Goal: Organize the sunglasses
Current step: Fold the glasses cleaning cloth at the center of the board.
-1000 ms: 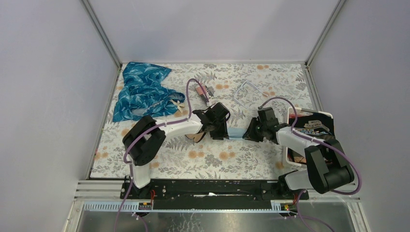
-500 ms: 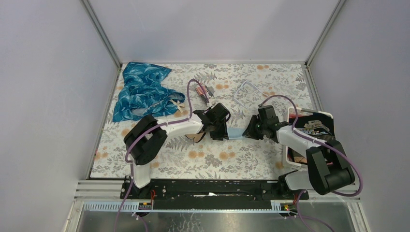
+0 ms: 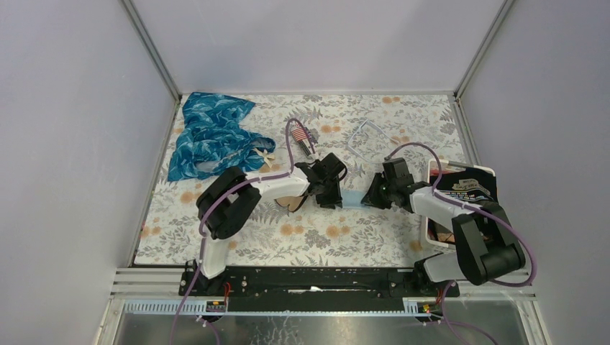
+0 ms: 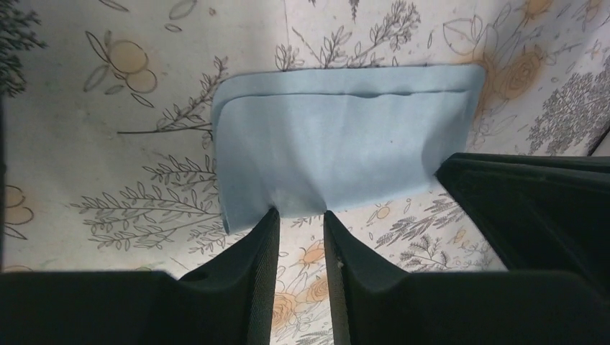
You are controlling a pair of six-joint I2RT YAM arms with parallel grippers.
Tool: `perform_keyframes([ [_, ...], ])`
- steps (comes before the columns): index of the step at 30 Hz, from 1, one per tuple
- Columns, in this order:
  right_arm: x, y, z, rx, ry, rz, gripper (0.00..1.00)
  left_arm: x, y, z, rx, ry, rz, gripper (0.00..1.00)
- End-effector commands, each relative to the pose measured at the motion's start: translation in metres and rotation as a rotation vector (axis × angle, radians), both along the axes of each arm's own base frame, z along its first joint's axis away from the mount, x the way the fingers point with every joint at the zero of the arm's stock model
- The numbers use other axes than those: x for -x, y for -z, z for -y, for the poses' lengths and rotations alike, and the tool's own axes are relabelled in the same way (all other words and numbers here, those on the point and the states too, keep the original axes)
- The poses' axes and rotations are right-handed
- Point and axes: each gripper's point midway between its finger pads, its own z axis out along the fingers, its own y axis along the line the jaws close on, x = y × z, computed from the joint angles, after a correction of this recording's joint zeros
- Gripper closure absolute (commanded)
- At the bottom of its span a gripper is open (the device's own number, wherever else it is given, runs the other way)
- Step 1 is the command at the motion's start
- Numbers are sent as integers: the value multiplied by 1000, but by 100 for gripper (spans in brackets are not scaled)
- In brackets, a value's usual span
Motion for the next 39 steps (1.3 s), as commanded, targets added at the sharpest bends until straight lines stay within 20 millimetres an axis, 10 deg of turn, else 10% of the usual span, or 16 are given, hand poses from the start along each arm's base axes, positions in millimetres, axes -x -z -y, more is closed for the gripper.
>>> perform_keyframes([
  [1,5,21,8,56,-6,-32,78,-6,21,-13,-37,-31,-20,67],
  [11,-2,-27,-12,-63,-52,54,78,-6,-21,-7,46,-19,27,67],
  [26,11,12,-30,-124,-104,-59,81,-7,6,-26,-25,-46,-5,67],
  [32,4,-5,-19,-51,-111,-9,81,-16,-21,-31,-38,-33,78,67],
  [39,-15,-22,5,77,-43,60,53,-34,-38,-42,-91,-54,154,52],
])
